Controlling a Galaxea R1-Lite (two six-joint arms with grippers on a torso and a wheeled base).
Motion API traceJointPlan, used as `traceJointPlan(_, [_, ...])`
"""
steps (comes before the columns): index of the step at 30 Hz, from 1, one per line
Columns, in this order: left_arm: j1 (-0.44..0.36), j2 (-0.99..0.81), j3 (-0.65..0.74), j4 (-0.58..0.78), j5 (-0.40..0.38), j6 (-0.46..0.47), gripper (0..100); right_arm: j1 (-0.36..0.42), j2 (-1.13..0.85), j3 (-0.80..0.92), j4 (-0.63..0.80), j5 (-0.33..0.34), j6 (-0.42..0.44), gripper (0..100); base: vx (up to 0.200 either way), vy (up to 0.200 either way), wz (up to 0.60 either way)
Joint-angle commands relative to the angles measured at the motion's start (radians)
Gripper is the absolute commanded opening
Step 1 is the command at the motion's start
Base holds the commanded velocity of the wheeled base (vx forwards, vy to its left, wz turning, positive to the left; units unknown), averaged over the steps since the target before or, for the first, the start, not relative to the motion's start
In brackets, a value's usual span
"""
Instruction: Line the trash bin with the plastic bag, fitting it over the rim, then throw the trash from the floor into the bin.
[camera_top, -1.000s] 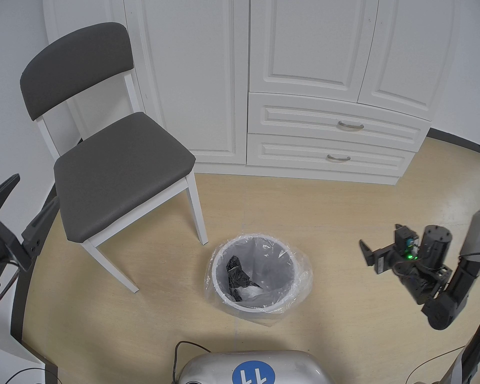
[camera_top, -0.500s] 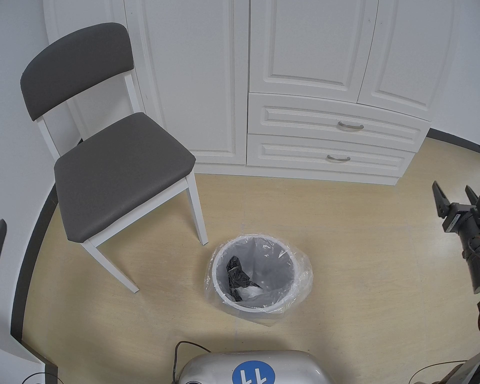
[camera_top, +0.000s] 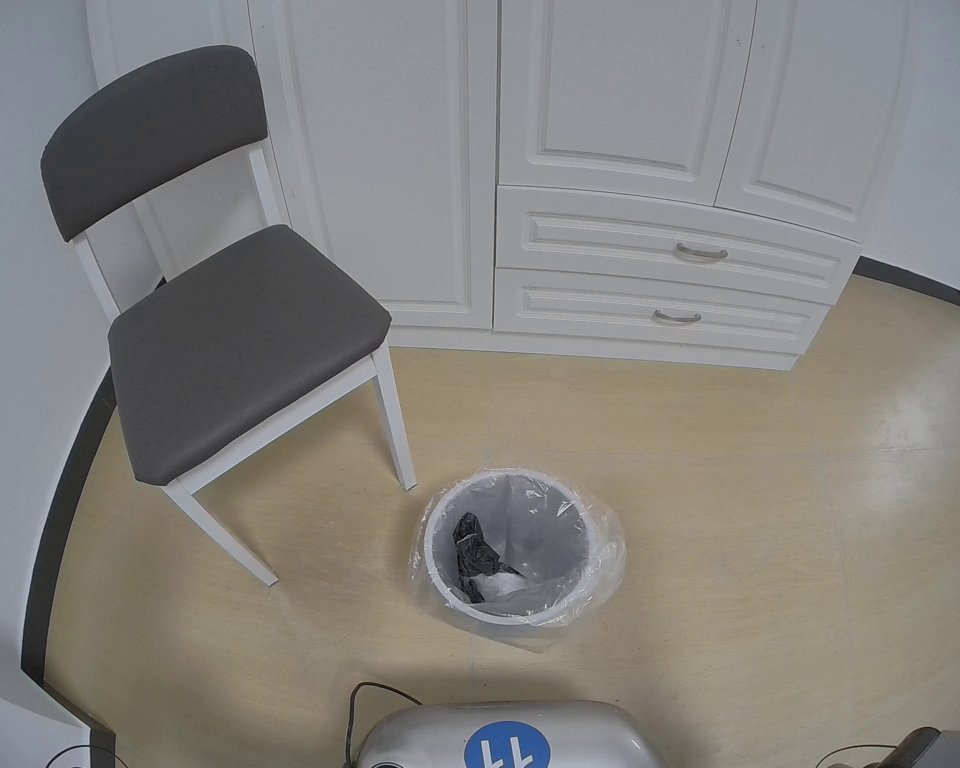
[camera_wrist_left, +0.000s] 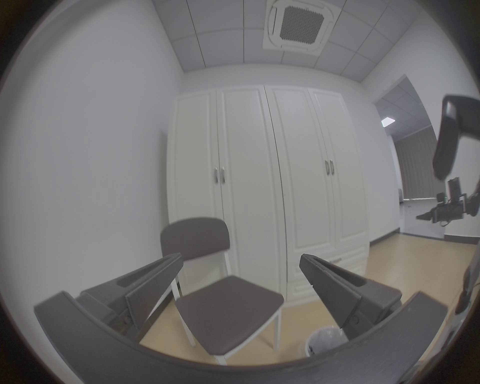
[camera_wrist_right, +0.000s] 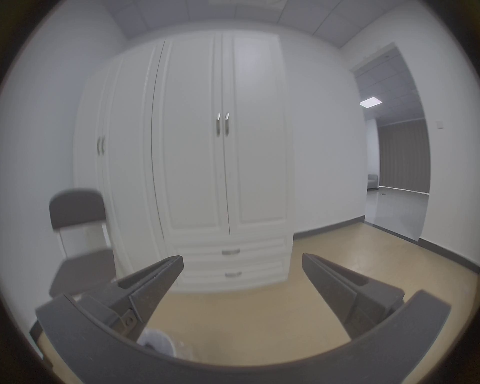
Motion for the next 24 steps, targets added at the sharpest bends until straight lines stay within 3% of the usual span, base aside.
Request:
traceJointPlan(1, [0.003, 0.008, -0.196, 0.040, 0.046, 0.002, 100, -0.090, -0.302, -0.237, 0.130, -0.006, 0.044, 100, 0.000, 0.000, 0.00])
traceJointPlan(4, [0.005, 0.000, -0.260, 0.037, 0.054, 0.016, 100, -0.141, -0.380, -0.337, 0.205, -0.002, 0.030, 100, 0.000, 0.000, 0.00])
traceJointPlan(11, [0.005, -0.041, -0.336, 0.040, 0.060, 0.060, 100, -0.150, -0.550, -0.395, 0.314, 0.047, 0.010, 100, 0.000, 0.000, 0.00])
traceJointPlan(24, [0.028, -0.180, -0.342, 0.069, 0.112, 0.074, 100, -0.161, -0.765, -0.385, 0.395, 0.021, 0.010, 100, 0.000, 0.000, 0.00])
